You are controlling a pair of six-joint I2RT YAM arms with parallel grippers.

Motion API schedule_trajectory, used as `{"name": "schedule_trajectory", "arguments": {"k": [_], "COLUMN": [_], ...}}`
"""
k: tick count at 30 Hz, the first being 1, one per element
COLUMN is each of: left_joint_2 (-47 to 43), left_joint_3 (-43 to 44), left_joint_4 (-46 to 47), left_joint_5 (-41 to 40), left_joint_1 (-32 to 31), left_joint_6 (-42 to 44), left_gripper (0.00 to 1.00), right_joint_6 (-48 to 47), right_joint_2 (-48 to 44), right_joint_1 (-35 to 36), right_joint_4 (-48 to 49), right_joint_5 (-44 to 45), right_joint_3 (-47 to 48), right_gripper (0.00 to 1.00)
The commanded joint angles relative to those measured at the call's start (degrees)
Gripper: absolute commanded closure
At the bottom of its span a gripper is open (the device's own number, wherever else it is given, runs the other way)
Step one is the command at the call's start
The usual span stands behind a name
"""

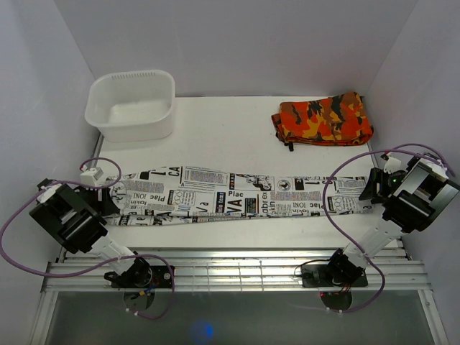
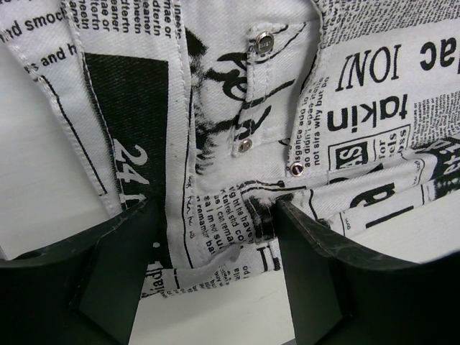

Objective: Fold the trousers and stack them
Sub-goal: Fold the trousers

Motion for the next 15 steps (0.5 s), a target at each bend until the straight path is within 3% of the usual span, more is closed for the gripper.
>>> {"name": "schedule_trajectory", "arguments": {"k": [1, 7, 11, 15], "left_joint_2": [1.0, 0.6, 1.2, 1.6], "left_joint_3": [0.4, 0.5, 0.6, 0.5], "left_joint_4": [1.8, 1.8, 1.8, 1.9], "left_joint_5": [-4.0, -4.1, -3.9, -3.8], "left_joint_1": [0.4, 0.4, 0.3, 0.4], "left_joint_6": [0.3, 0.7, 0.4, 0.6], "left_gripper": [0.22, 0.22, 0.22, 0.22], "right_joint_6": [3.1, 4.3, 3.5, 2.2], "right_joint_2": [0.9, 2.5, 1.7, 0.7], "right_joint_1": [-1.4, -0.1, 1.2, 1.4], "right_joint_4": [4.3, 5.7, 4.1, 1.0], "right_joint_5": [-0.6, 0.0, -2.1, -3.7], "right_joint_3": [0.4, -0.5, -0.3, 2.8], "right_gripper": [0.38, 0.39, 0.66, 0.85]}}
